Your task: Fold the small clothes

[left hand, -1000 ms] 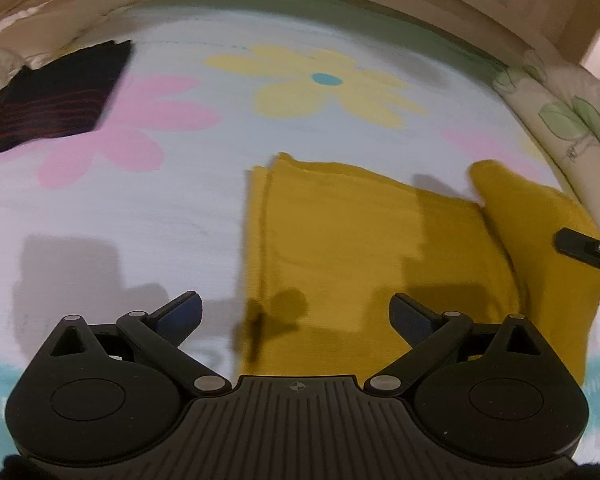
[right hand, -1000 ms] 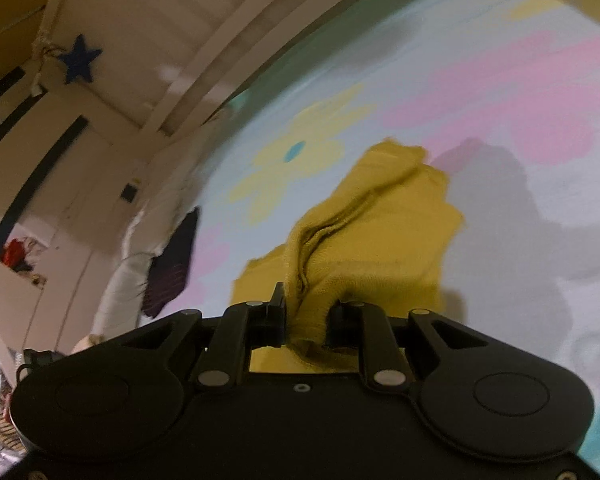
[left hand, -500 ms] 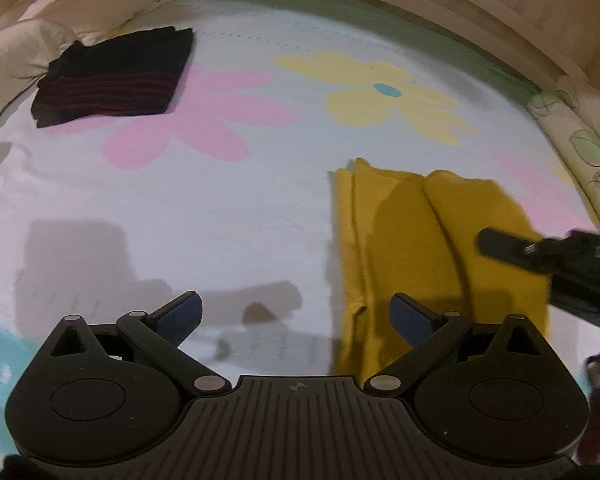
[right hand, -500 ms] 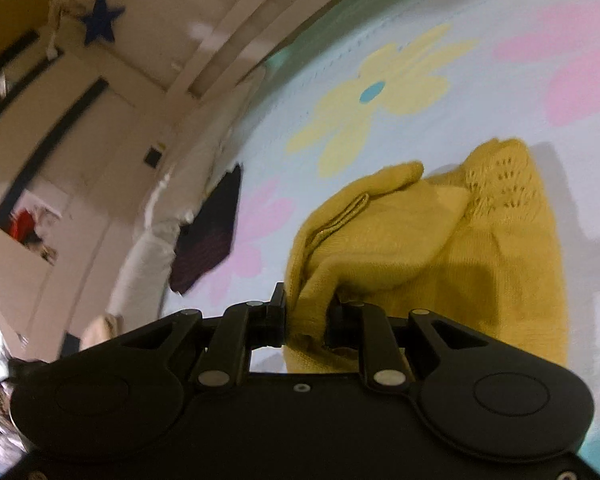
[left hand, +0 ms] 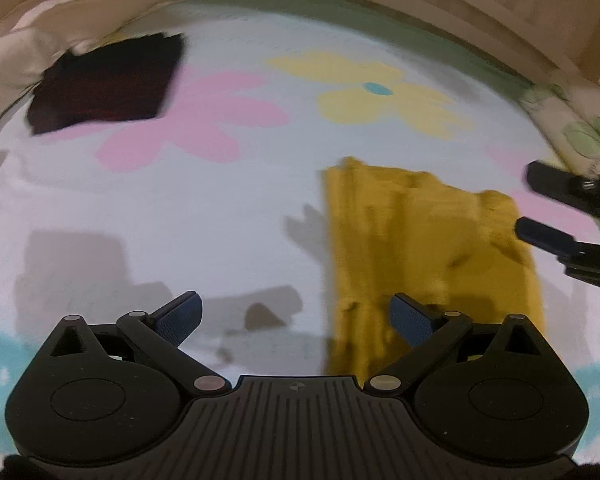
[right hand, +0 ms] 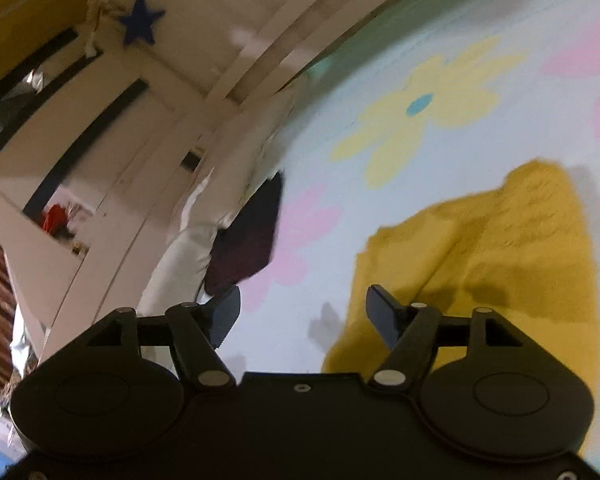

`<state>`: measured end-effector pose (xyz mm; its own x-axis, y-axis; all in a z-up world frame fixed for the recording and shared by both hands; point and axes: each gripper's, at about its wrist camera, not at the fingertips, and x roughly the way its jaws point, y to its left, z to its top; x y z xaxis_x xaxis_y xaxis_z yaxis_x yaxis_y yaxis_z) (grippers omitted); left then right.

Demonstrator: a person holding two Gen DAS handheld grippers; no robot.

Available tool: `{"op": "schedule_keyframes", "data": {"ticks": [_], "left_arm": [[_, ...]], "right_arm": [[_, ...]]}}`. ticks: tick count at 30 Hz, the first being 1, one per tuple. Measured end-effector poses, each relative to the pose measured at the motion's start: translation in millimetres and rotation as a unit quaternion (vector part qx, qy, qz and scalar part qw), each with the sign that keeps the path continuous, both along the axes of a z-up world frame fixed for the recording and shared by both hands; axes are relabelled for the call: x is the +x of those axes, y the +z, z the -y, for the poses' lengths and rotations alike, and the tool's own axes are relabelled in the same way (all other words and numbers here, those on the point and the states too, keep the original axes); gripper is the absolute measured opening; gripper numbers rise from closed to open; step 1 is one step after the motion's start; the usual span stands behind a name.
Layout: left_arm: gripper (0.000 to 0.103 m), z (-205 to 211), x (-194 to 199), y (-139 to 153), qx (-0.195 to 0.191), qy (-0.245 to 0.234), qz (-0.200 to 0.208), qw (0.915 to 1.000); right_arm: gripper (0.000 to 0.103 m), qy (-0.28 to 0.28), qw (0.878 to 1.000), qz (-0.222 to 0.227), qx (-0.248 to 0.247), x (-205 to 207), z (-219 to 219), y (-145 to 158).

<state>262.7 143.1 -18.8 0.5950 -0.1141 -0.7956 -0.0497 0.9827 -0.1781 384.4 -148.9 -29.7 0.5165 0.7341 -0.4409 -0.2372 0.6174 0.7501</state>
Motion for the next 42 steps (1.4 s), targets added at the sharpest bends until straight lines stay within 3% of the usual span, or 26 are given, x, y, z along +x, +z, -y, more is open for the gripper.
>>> {"op": "schedule_keyframes", "data": {"ticks": [7, 12, 17, 20, 24, 26, 27, 32, 36, 42], "left_arm": [[0.101, 67, 8, 4, 0.071, -0.08, 0.048, 0.9931], [0.101, 95, 36, -10, 0.117, -0.095, 0.051, 0.9872], [0.101, 84, 67, -24, 0.153, -0.049, 0.04, 0.9862], [0.101, 55, 76, -31, 0.171, 0.002, 0.027, 0.9849], [0.101, 13, 75, -31, 0.165, 0.062, 0.01, 0.9843], [0.101, -3, 69, -27, 0.152, 0.073, 0.009, 0.9857], [0.101, -7, 66, -24, 0.143, 0.071, 0.009, 0.9872], [0.101, 0, 44, -6, 0.093, 0.017, 0.02, 0.9953], [0.101, 29, 22, -10, 0.081, -0.039, 0.018, 0.9958], [0.102, 67, -2, -44, 0.127, -0.126, -0.025, 0.9836]], "right_arm": [[0.074, -0.044, 0.998, -0.025, -0.031, -4, 38, -9], [0.075, -0.052, 0.996, -0.018, -0.066, -2, 35, -6], [0.077, -0.051, 0.995, -0.019, -0.089, -4, 42, -5], [0.085, -0.049, 0.993, -0.019, -0.102, -4, 47, -6], [0.093, -0.048, 0.993, -0.018, -0.11, -2, 54, -8], [0.103, -0.047, 0.992, -0.016, -0.114, -1, 56, -8], [0.103, -0.046, 0.992, -0.015, -0.116, -1, 56, -8], [0.103, -0.034, 0.988, -0.022, -0.146, -1, 53, -12], [0.103, -0.005, 0.984, -0.028, -0.178, -5, 44, -17], [0.103, 0.071, 0.958, -0.031, -0.277, -21, 21, -32]]}}
